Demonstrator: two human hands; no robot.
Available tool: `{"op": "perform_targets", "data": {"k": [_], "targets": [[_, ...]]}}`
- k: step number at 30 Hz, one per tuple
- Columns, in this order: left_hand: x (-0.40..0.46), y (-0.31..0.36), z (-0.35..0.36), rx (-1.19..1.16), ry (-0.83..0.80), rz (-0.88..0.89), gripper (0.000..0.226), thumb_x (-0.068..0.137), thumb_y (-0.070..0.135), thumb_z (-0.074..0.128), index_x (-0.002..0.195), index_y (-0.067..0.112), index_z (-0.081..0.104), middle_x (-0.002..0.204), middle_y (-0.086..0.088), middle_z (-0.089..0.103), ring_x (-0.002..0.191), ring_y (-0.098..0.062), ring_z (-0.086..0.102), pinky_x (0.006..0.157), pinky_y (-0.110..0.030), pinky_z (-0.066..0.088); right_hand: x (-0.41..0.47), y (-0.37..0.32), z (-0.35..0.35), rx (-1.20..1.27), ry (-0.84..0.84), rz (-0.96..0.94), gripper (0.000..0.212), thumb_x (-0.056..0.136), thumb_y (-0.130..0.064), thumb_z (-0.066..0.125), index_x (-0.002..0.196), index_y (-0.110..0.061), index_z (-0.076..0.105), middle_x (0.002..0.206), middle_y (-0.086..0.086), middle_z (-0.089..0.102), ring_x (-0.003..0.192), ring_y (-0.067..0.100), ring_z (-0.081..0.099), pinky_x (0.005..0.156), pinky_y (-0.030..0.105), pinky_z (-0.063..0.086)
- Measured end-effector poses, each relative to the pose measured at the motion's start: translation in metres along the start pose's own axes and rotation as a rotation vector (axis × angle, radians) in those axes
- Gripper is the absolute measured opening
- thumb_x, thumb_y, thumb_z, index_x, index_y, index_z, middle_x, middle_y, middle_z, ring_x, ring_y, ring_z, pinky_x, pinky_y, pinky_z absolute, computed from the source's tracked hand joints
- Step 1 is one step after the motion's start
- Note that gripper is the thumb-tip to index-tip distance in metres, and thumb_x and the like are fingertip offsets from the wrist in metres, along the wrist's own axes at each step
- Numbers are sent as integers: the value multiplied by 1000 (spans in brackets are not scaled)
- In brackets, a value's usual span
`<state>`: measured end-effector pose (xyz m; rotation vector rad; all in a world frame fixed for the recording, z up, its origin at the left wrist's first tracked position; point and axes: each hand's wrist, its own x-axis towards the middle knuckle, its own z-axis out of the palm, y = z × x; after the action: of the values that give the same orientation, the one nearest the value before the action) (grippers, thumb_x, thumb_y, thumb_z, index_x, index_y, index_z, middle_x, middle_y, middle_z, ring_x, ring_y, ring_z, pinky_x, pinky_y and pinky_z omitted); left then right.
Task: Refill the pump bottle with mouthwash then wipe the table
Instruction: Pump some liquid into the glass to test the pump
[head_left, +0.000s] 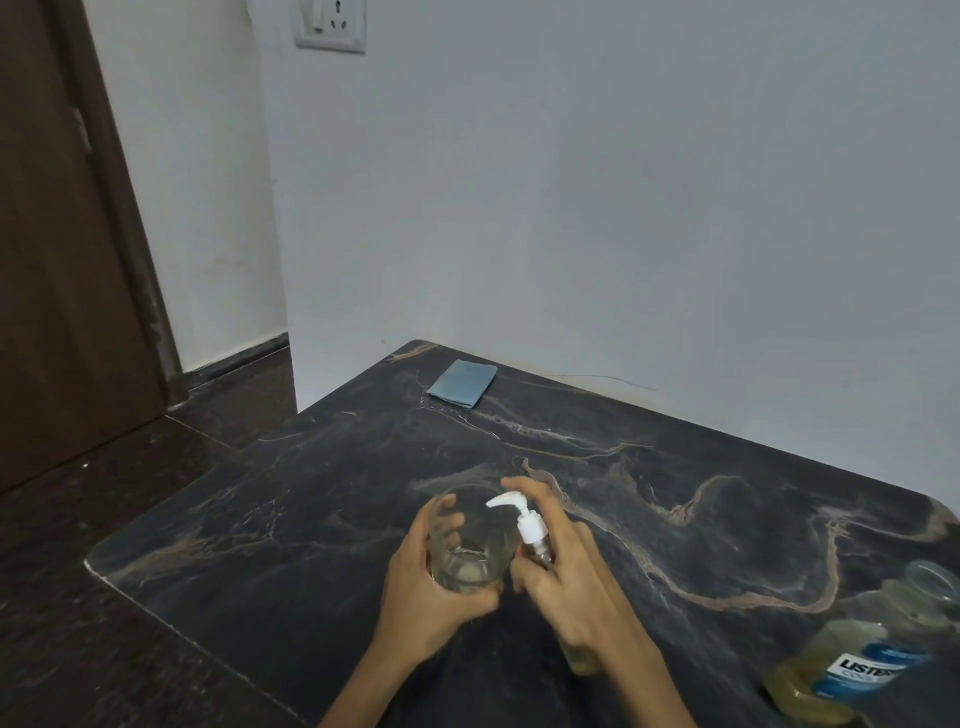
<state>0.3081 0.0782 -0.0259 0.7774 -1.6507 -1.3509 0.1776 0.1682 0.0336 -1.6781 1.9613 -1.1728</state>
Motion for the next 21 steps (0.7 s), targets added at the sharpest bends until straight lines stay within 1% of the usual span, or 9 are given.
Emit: {"op": "perform_targets", "data": {"k": [2,4,6,9,12,15,17,19,21], "targets": [[0,-1,0,10,0,-5,92,35,28,84,121,29,52,115,10,61,106,2,61,87,-14,48,-2,2,2,-30,13,48,56,69,-18,51,115,-49,42,71,-10,59,66,9,51,59,37,48],[1,-2,-1,13,3,-8,92,35,28,84,121,29,52,115,10,62,105,2,61,86,-13,48,-4,2,3,-48,16,77,51,67,-21,50,111,-48,42,75,-14,57,71,6,47,60,35,45],[0,-2,-1,21,3,-12,91,35,29,85,120,31,52,115,11,62,104,3,62,84,-14,48,-3,0,2,-25,17,62,54,68,-18,51,115,-45,42,70,-8,59,67,11,49,59,38,45],[0,-2,-1,27,4,-12,92,35,31,86,121,33,51,113,11,62,103,3,62,84,-13,48,-1,-3,1,14,22,26,67,71,-8,51,124,-48,42,67,1,61,58,17,54,58,38,49],[1,-2,0,28,3,-10,92,35,30,85,121,32,52,114,12,62,104,3,62,83,-11,48,-3,-1,2,-11,44,60,59,68,-14,51,118,-45,44,65,0,58,60,14,50,57,38,45],[1,-3,0,19,2,-9,93,35,28,85,122,28,52,117,12,60,106,2,61,85,-11,47,-3,-1,3,-15,41,70,51,69,-17,50,112,-42,43,66,1,56,64,19,49,59,44,46],[1,-2,0,17,0,-11,94,35,28,85,123,26,52,117,12,60,105,1,62,85,-12,47,0,-4,1,16,37,32,57,70,-10,51,117,-42,44,65,6,58,59,23,52,58,48,48],[0,-1,-1,16,2,-15,94,35,29,85,123,28,51,116,11,61,104,2,62,85,-16,49,1,-6,-1,26,33,15,68,70,-7,51,124,-48,43,65,5,60,58,24,55,59,45,50],[-1,1,-1,16,0,-26,94,35,30,84,123,32,50,115,9,62,103,4,62,84,-17,51,1,-4,-1,-6,35,28,65,70,-10,51,122,-49,43,65,5,59,59,23,53,60,45,49]]}}
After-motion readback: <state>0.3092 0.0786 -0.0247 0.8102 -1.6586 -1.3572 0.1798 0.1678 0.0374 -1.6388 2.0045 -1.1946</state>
